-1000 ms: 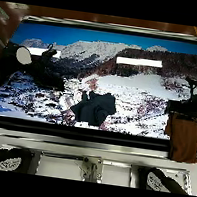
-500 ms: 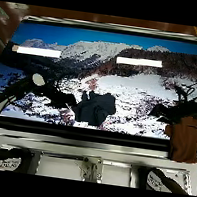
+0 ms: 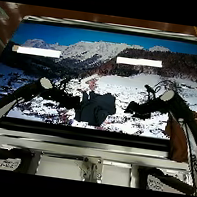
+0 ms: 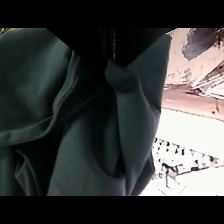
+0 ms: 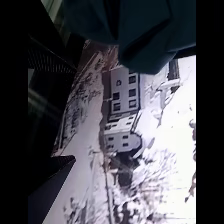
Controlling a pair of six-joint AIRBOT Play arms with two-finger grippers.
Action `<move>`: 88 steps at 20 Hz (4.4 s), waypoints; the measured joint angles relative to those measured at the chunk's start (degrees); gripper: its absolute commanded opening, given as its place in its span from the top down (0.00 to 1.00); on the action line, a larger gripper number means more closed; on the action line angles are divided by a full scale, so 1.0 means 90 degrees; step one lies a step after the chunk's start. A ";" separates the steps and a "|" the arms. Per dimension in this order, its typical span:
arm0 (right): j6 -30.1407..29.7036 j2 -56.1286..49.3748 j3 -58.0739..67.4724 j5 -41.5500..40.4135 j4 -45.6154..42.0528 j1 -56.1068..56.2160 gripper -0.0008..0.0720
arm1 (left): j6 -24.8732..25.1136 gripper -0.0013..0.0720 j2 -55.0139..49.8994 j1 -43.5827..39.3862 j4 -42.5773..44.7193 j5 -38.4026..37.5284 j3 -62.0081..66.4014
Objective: Fold the shirts.
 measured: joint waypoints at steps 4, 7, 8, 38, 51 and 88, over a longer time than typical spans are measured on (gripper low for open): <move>0.0078 -0.0459 -0.0010 -0.0760 0.0651 0.0668 0.12 | 0.0223 0.93 0.0000 0.0078 -0.0032 -0.0301 0.0027; 0.0228 -0.0687 -0.0010 -0.1209 0.0962 0.0952 0.12 | 0.0345 0.93 0.0005 0.0092 -0.0041 -0.0423 0.0029; 0.0321 -0.0746 -0.0007 -0.1358 0.1035 0.1018 0.13 | 0.0384 0.93 0.0012 0.0097 -0.0041 -0.0464 0.0029; -0.1372 0.1273 0.0522 -0.1865 0.1290 0.1178 0.89 | -0.0134 0.93 0.2747 0.0112 0.2594 -0.0784 0.0874; -0.0539 0.3444 0.2727 -0.1761 -0.0236 0.1185 0.89 | -0.0682 0.93 0.3609 0.0109 0.3519 -0.0046 0.4124; 0.1151 -0.0668 0.5066 -0.0340 -0.3172 0.1183 0.89 | -0.0551 0.93 0.1469 0.0114 0.5119 -0.0908 0.4080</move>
